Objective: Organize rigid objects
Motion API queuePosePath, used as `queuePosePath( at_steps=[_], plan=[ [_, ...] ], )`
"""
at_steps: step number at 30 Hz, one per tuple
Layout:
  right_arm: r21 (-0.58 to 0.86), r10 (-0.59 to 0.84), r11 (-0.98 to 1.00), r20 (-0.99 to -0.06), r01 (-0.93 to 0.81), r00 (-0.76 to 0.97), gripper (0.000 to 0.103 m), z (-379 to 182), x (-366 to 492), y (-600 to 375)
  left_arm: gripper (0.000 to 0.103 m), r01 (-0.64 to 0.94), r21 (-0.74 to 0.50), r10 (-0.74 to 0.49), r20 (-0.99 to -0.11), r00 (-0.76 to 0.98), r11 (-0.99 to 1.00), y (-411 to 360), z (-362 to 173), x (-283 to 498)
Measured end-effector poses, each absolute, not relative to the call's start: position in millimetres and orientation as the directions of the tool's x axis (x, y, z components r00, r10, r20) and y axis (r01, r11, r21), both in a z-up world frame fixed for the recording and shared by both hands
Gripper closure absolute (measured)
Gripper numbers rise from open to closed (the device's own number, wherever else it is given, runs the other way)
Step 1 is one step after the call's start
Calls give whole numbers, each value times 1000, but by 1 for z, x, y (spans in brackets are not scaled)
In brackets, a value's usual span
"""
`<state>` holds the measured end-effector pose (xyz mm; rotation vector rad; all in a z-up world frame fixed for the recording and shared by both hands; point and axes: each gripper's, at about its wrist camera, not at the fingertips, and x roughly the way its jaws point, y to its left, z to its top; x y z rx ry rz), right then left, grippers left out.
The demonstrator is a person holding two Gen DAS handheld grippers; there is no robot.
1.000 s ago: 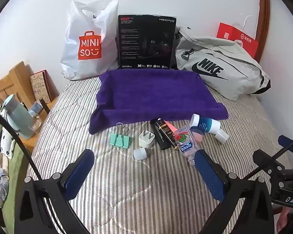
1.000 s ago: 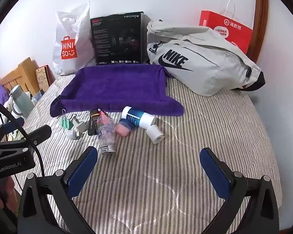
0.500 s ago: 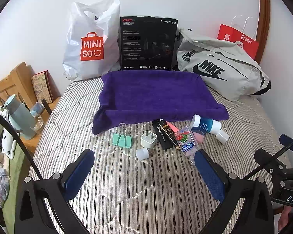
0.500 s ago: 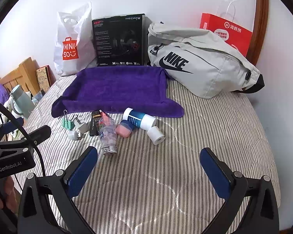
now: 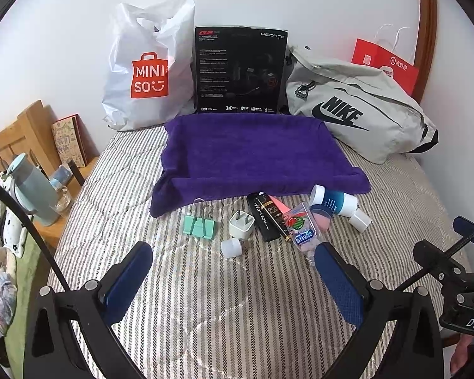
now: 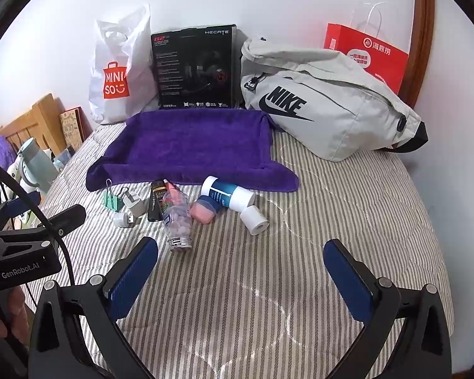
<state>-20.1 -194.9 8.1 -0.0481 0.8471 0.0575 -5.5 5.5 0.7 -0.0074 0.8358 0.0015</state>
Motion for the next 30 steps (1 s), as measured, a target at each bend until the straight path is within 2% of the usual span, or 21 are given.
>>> queuePosePath(
  at_steps=[30],
  plan=[
    [-29, 27, 997, -759, -75, 651, 0, 4, -21, -194, 0, -14, -3, 7, -745, 667, 1000, 7, 2, -7]
  ],
)
